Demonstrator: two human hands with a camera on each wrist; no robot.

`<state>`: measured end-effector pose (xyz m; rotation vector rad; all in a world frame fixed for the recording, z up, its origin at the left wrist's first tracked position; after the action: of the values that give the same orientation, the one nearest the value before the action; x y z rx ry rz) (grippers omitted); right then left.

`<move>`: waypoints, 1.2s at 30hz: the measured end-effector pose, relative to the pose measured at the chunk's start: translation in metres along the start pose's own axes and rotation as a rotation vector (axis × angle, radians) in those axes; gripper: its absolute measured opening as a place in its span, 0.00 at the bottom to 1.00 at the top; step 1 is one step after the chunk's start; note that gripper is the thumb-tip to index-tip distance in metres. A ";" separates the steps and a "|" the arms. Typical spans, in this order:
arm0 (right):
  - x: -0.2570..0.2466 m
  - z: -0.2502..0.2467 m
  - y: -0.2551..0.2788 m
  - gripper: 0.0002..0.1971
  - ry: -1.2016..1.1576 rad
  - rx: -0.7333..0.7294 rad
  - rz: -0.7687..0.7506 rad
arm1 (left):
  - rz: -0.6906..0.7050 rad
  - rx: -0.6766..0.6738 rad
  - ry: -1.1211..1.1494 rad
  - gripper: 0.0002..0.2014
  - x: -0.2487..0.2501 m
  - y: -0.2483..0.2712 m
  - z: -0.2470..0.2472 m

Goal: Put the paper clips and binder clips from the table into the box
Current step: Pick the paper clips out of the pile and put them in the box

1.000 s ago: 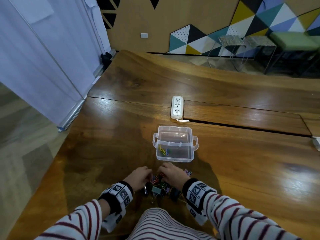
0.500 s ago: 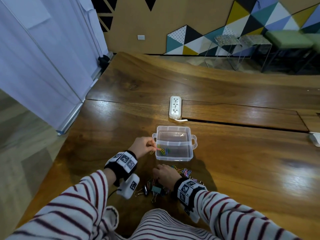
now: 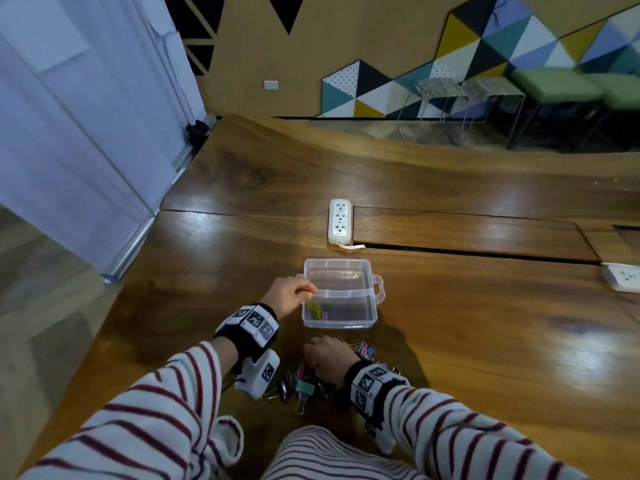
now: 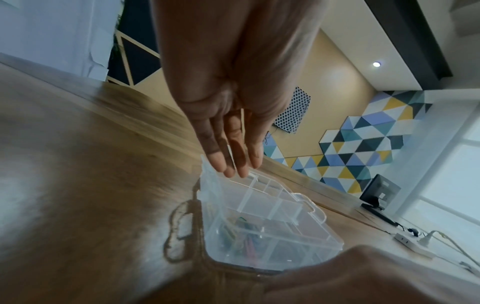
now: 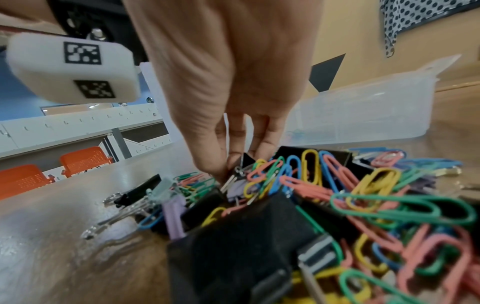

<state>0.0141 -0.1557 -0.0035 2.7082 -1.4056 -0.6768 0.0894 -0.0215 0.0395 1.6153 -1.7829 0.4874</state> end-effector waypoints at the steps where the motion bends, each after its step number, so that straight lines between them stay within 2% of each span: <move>1: 0.000 -0.001 0.001 0.09 0.018 0.011 -0.019 | 0.011 0.014 0.016 0.09 -0.004 0.007 -0.004; 4: 0.003 -0.003 0.001 0.07 -0.016 0.035 -0.030 | -0.043 0.024 0.004 0.09 -0.021 0.033 -0.009; 9: 0.012 -0.015 0.001 0.06 -0.379 0.093 0.106 | -0.133 -0.172 -0.163 0.13 -0.055 0.073 0.008; 13: 0.028 -0.035 0.000 0.04 -0.721 0.213 0.244 | -0.072 -0.199 -0.239 0.13 -0.057 0.086 0.025; 17: 0.041 -0.054 -0.005 0.07 -1.111 0.245 0.398 | -0.036 -0.189 -0.343 0.16 -0.047 0.089 0.040; 19: 0.048 -0.058 -0.013 0.10 -1.197 0.320 0.451 | -0.031 -0.179 -0.396 0.17 -0.043 0.090 0.046; 21: 0.056 -0.060 -0.021 0.11 -1.135 0.365 0.488 | -0.018 -0.177 -0.441 0.16 -0.040 0.090 0.050; 24: 0.059 -0.059 -0.028 0.06 -0.841 0.332 0.485 | 0.003 -0.205 -0.497 0.12 -0.036 0.090 0.053; 26: 0.051 -0.058 -0.022 0.08 -0.660 0.349 0.421 | -0.005 -0.223 -0.504 0.10 -0.037 0.090 0.054; 29: 0.038 -0.050 -0.008 0.09 -0.504 0.396 0.244 | -0.020 -0.253 -0.486 0.08 -0.040 0.089 0.053; 31: 0.032 -0.037 -0.002 0.08 -0.319 0.287 0.120 | -0.001 -0.274 -0.488 0.07 -0.041 0.090 0.054; 33: 0.029 -0.024 0.002 0.09 -0.128 0.158 0.058 | 0.021 -0.268 -0.494 0.08 -0.042 0.090 0.055; 36: 0.024 -0.011 0.006 0.13 0.091 0.126 -0.022 | 0.049 -0.240 -0.518 0.09 -0.042 0.091 0.055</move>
<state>0.0259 -0.1799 -0.0014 2.8123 -1.4467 -0.4749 -0.0114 -0.0132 -0.0139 1.6223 -2.1581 -0.1434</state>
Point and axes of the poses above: each hand's wrist, its own y-axis away from the middle knuckle, its own z-axis out of the palm, x = y × z, the point moved 1 cm from there along -y, towards the middle knuckle, and after that the axes turned 10 degrees about x, right-handed, at the moved point
